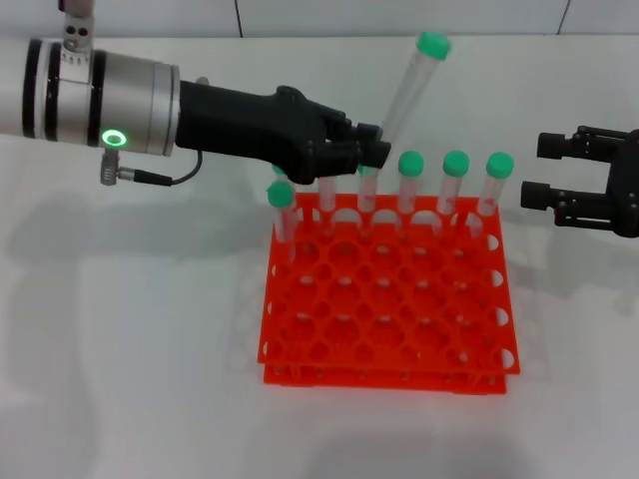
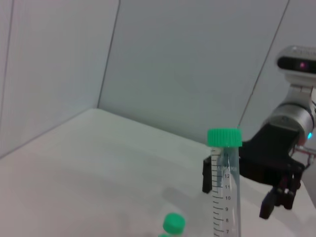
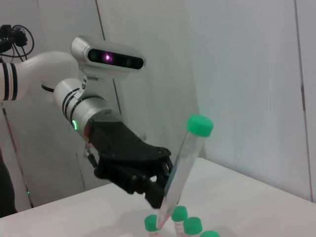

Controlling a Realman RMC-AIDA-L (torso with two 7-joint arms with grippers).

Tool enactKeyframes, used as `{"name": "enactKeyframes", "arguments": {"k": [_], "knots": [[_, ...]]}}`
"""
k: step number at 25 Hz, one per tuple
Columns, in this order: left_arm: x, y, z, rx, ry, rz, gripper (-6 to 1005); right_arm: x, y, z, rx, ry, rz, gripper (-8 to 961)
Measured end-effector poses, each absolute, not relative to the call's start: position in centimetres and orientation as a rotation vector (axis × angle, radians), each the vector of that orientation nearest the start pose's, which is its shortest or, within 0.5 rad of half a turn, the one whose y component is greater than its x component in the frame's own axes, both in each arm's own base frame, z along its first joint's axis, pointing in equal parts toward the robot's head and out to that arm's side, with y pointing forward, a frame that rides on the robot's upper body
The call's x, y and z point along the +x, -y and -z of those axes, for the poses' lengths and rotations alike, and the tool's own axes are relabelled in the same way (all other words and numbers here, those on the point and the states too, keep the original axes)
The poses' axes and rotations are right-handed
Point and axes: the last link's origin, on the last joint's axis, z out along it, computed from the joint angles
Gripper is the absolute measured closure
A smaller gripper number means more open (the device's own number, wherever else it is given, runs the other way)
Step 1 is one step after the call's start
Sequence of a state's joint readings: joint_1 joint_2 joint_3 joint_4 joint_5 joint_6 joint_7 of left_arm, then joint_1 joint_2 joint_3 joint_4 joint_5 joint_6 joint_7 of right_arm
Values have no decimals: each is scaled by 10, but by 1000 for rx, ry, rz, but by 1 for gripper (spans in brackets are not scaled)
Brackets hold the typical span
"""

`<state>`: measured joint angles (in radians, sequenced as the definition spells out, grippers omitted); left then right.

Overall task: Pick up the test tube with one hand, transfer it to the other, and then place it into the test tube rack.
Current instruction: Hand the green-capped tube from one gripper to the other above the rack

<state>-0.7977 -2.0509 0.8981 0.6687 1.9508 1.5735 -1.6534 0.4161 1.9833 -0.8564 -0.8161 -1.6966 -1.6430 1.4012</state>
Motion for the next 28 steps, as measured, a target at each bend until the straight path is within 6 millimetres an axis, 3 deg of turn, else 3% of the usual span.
{"name": "enactKeyframes", "arguments": {"k": [12,28], "knots": [[-161,-372,19,-3035,555,629,821,248,-326,-63,-2677,-403,-833,260],[-165,-370,20,-3031,558,626,822,213,-337,-82,-2682,-343,-816,260]]}}
